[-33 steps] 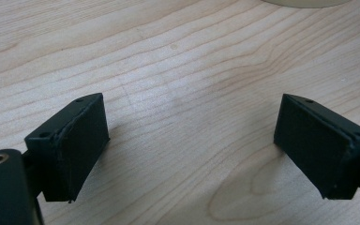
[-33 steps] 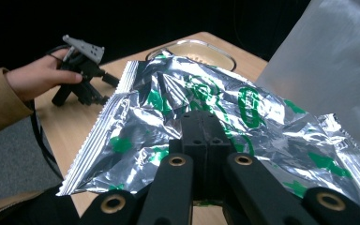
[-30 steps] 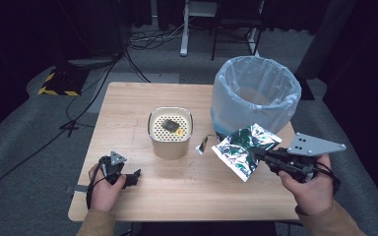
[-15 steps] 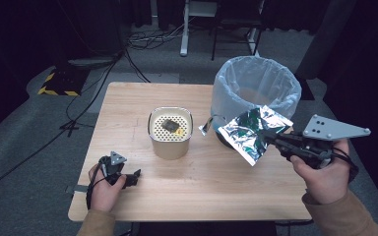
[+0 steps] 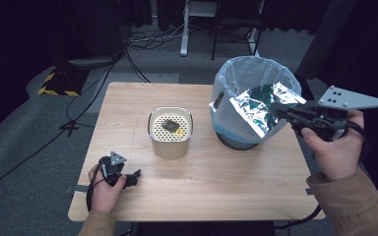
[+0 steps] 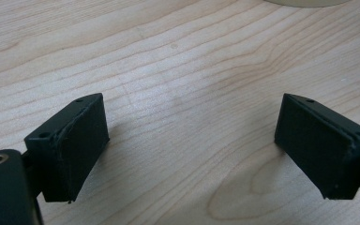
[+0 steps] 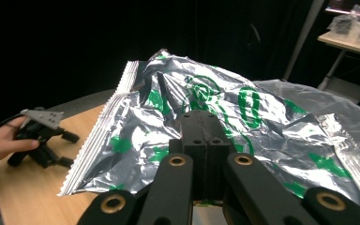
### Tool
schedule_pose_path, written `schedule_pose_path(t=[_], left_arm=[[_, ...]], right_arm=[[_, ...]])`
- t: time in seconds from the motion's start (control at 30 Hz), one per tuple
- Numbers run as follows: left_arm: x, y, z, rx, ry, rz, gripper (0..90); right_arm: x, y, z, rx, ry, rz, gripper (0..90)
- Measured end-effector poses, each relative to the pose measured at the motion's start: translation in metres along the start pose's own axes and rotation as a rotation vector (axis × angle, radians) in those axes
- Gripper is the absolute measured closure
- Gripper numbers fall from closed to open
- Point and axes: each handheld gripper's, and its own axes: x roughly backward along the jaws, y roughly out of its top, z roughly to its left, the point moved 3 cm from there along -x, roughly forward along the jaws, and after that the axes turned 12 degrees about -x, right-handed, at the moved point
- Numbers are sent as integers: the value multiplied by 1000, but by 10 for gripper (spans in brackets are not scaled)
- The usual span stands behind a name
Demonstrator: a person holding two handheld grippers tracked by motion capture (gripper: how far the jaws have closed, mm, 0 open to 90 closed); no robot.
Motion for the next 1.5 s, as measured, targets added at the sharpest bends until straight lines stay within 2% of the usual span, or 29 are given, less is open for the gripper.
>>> schedule_pose_path(t=[0.03,0.07,0.1,0.13,0.2,0.23,0.27,0.33,0.43,0.47,0.53,0.6,0.67,0.73,0.83,0.9,1.03,1.07,1.37,1.5], left_arm=[[0,0,0,0,0,0,103],[0,0,0,1,0,0,102],[0,0,0,1,0,1,102],[0,0,0,1,0,0,102],[0,0,0,1,0,0,102],[0,0,0,-2,2,3,103],[0,0,0,-2,2,3,103],[0,0,0,4,4,0,103],[1,-1,-1,5,4,1,103],[1,-1,0,4,4,0,103],[1,-1,0,4,4,0,103],[1,-1,0,4,4,1,102],[1,-1,0,4,2,0,103],[0,-1,0,4,5,0,103],[1,-1,0,4,3,0,103],[1,-1,0,4,4,0,103],[1,-1,0,4,4,1,103],[1,-1,-1,5,3,1,103],[1,-1,-1,5,3,1,103],[1,-1,-1,5,4,1,103]], right_arm=[[0,0,0,0,0,0,900],[-3,5,-9,-4,-17,-5,900],[-3,5,-9,-4,-17,-5,900],[-5,11,-17,-11,-30,-7,900],[-7,13,-21,-15,-38,-9,900],[-10,18,-29,-18,-56,-8,900],[-10,18,-29,-18,-56,-8,900],[-17,23,-40,-34,-76,-12,900],[-22,25,-47,-48,-97,-11,900],[-28,26,-55,-66,-118,-7,900],[-33,28,-64,-68,-135,1,900],[-35,28,-67,-78,-142,4,900],[-44,29,-80,-97,-160,9,900],[-46,29,-82,-98,-164,12,900],[-59,28,-95,-117,-187,28,900],[-61,28,-97,-119,-191,33,900],[-77,24,-106,-140,-192,58,900],[-85,21,-107,-141,-198,79,900],[-109,11,-110,-133,-212,158,900],[-119,3,-109,-155,-202,213,900]])
